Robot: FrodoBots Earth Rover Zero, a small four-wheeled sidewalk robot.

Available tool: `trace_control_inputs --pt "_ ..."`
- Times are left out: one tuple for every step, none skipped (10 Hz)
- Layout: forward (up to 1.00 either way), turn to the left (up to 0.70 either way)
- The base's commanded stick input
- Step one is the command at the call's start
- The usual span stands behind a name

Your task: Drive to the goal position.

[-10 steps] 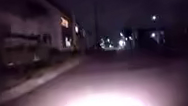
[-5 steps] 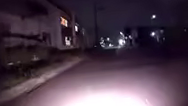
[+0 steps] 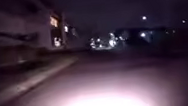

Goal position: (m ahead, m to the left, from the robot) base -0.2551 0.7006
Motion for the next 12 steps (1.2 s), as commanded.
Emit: trace_control_inputs --pt "1.0 -0.4" --pt "1.0 -0.4" --pt "1.0 -0.4" --pt "0.86 -0.34" --pt "0.6 -0.24" --pt "0.34 -0.14" --pt "0.09 -0.04" --pt "0.08 0.0" --pt "0.2 0.0" --pt "0.33 0.0" --pt "0.45 0.0" --pt "0.58 0.0"
